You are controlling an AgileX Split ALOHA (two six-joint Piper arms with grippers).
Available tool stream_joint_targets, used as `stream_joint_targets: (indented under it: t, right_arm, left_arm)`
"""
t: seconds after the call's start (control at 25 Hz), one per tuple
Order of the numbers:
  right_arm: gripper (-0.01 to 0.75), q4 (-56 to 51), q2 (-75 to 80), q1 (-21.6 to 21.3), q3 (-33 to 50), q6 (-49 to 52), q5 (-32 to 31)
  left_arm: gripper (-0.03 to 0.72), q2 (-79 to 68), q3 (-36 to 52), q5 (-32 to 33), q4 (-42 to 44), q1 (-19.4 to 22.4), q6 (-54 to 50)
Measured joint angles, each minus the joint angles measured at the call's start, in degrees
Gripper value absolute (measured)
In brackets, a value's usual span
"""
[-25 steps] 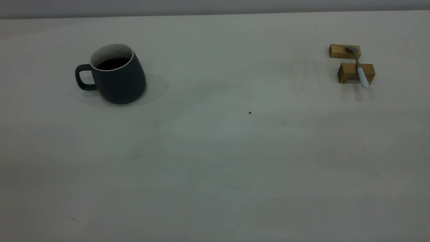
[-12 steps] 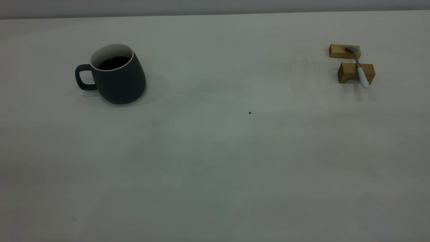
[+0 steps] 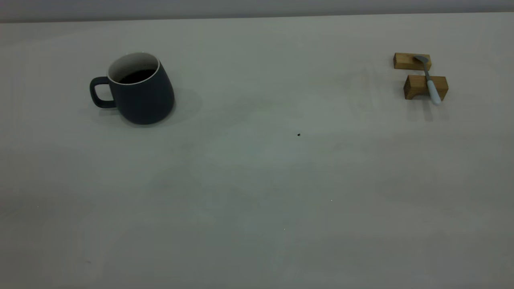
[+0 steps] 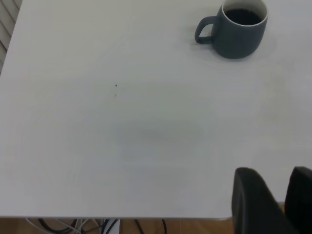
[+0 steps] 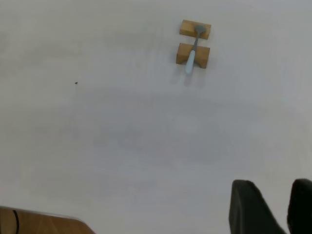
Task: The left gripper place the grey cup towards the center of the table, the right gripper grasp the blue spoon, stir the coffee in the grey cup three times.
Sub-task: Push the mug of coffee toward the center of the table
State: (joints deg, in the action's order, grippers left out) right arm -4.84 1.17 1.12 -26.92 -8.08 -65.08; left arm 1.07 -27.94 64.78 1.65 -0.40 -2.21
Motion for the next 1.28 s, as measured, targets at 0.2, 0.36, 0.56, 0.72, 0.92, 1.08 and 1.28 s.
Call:
stream_joint_targets:
  t: [0.2,0.36,0.56,0.72,0.92,1.08,1.28]
  right_arm:
    - [0.238,0.0,0.0,0.0,0.0,0.0,0.0]
    - [0.238,0.0,0.0,0.0,0.0,0.0,0.0]
    - [0.238,0.0,0.0,0.0,0.0,0.0,0.0]
    - [0.238,0.0,0.0,0.0,0.0,0.0,0.0]
    - [0.238,0.0,0.0,0.0,0.0,0.0,0.0]
    - [0.238,0.0,0.0,0.0,0.0,0.0,0.0]
    - [0.238,0.0,0.0,0.0,0.0,0.0,0.0]
  left_arm:
    - [0.238,0.0,0.0,0.0,0.0,0.0,0.0]
    - [0.243,-0.95,-1.19,-1.26,0.12,0.0,0.0]
    - [0.262,-12.88,-5.18,-4.55,0.12,0.0,2.21]
    - [0.29,-27.38,-7.84,-12.52,0.79,0.0,5.19]
    - [0.47,-47.78,-12.64,-21.79,0.99,0.0,11.96]
    - [0.664,-64.31,-19.63,-24.82,0.16,0.0,20.7]
    - [0.671,-82.7,-28.1,-27.04,-3.55,-0.05,32.16]
